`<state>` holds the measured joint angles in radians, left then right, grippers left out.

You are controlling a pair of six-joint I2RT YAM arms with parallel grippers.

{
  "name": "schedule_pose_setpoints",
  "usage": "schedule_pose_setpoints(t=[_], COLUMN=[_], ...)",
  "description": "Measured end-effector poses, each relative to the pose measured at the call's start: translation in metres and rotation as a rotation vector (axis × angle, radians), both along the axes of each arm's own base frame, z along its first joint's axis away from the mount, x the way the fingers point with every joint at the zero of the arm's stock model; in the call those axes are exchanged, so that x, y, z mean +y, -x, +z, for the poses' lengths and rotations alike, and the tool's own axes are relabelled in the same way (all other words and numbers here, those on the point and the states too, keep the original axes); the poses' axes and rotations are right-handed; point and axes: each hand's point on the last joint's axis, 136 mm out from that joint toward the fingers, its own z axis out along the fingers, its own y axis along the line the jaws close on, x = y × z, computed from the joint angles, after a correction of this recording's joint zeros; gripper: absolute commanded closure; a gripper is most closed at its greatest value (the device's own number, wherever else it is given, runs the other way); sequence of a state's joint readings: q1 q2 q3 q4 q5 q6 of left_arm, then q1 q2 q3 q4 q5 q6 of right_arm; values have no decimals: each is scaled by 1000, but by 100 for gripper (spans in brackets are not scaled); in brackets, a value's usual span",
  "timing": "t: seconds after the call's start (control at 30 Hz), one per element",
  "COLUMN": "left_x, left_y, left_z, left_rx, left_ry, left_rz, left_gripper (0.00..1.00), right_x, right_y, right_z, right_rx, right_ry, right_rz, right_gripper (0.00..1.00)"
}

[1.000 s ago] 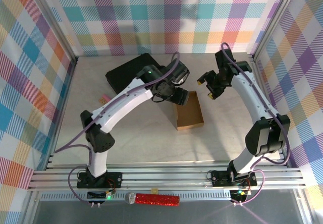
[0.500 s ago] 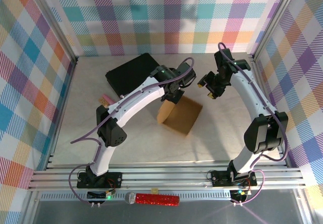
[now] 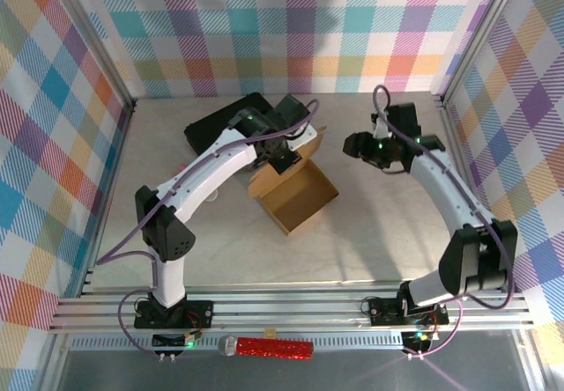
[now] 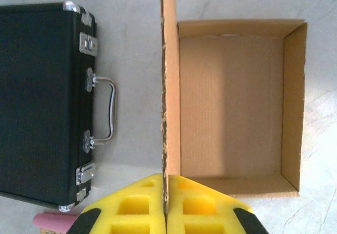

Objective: Fold the paper box

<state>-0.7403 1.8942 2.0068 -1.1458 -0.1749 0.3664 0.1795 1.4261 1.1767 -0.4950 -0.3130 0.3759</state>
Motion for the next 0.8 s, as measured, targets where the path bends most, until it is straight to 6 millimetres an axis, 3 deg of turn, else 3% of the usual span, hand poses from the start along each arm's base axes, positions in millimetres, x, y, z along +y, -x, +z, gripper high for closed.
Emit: schedule_pose_setpoints(t=[0.07, 0.13, 0.2, 0.4, 0.5, 0.7, 0.8], left_x=[7, 11, 14, 25, 25, 22, 21], left_y=[0, 3, -1, -6, -5, -7, -15], left_z=[-11, -23, -21, -18, -16, -18, -23], left_rx=[43, 109, 135, 172, 179, 190, 198], left_ry=[18, 62, 122, 207, 237, 269, 283], left_rz=[-47, -108, -157, -271, -307, -356, -360], left_gripper=[100, 100, 100, 100, 100, 100, 100], right_x=[5, 14, 22, 49, 55, 65, 68], right_y=[5, 12, 16, 10, 3, -26, -35], right_z=[-13, -27, -34, -7, -4, -22, -28], right_rx=[-118, -217, -274, -496, -545, -535, -537], right_ry=[-6, 3, 11, 5, 6, -25, -33], right_rz=[111, 244, 371, 667, 735, 809, 835], right_gripper=[28, 27, 28, 28, 28, 29, 35])
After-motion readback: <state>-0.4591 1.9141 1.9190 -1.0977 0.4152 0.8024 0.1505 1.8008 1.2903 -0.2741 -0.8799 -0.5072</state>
